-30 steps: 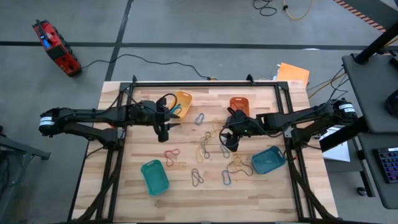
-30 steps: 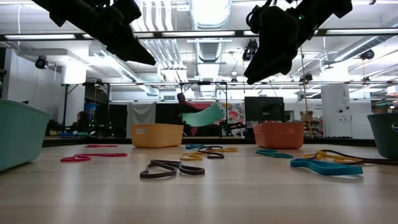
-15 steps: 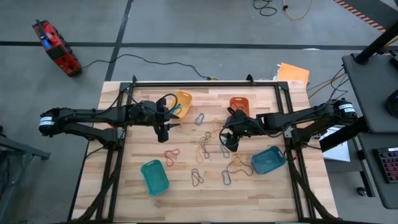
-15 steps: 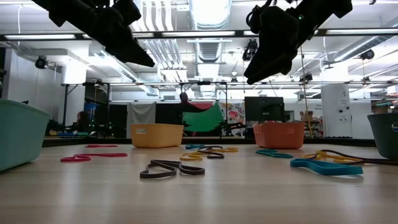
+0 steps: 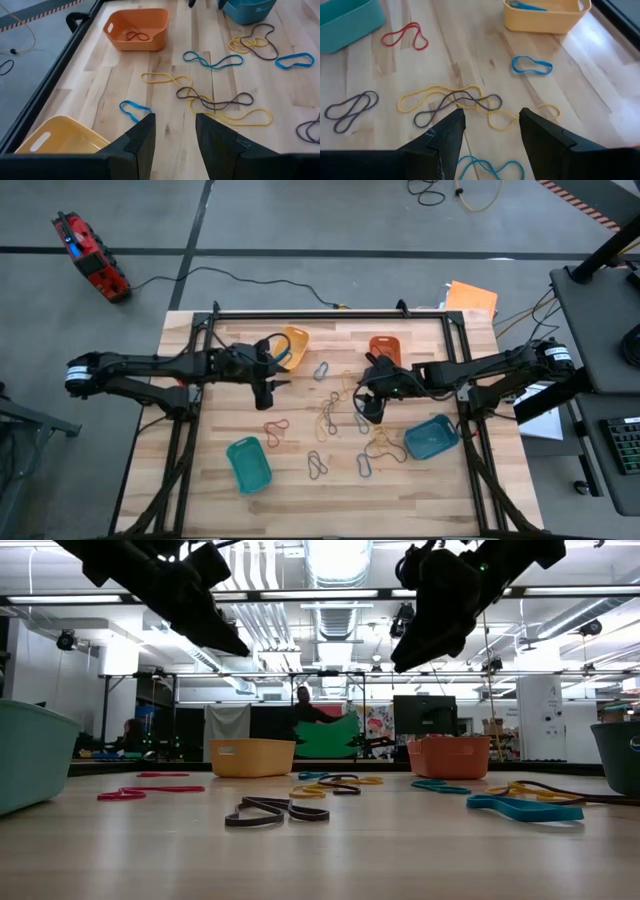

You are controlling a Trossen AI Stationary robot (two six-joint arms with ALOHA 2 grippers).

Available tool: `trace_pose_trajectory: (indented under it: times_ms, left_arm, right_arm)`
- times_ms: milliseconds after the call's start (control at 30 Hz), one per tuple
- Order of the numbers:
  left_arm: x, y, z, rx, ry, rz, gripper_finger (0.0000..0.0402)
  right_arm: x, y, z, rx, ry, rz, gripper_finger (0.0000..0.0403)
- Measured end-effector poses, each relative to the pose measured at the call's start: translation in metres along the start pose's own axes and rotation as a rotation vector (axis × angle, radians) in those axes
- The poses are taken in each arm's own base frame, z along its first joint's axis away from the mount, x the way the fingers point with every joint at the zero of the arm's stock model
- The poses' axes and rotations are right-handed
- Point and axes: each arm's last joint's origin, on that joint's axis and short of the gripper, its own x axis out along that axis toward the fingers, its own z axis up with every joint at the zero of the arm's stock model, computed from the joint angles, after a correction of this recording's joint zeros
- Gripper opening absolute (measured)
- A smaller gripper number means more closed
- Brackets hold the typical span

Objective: Sort rubber bands into baskets
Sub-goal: Put the red rubber band into the orange bin

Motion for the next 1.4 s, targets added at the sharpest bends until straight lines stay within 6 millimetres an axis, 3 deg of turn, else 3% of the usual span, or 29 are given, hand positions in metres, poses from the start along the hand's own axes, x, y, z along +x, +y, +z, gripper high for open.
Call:
trace_pose_trajectory:
  times_ms: [267, 400, 567, 967, 1400]
  left_arm:
    - [0.007, -0.002, -0.004, -0.08, 0.04, -0.012, 0.0125]
    - [0.002, -0.007, -0.004, 0.021, 0.001, -0.152, 0.0125]
    - [-0.02, -0.005, 0.004, 0.068, -0.203, -0.207, 0.0125]
    - [-0.077, -0.006, -0.029, 0.056, -0.57, -0.142, 0.0125]
    - [-0.097, -0.006, -0.059, 0.016, -0.689, -0.039, 0.0125]
  right_arm:
    - [0.0, 0.0, 0.007, -0.129, -0.068, -0.021, 0.0182]
    - [-0.006, -0.004, 0.009, -0.205, -0.104, -0.045, 0.0182]
    - [-0.018, -0.011, 0.002, -0.236, -0.175, -0.051, 0.0182]
    - [-0.047, -0.039, -0.04, -0.189, -0.402, -0.082, 0.0182]
    - [-0.067, -0.046, -0.062, -0.159, -0.528, -0.045, 0.0182]
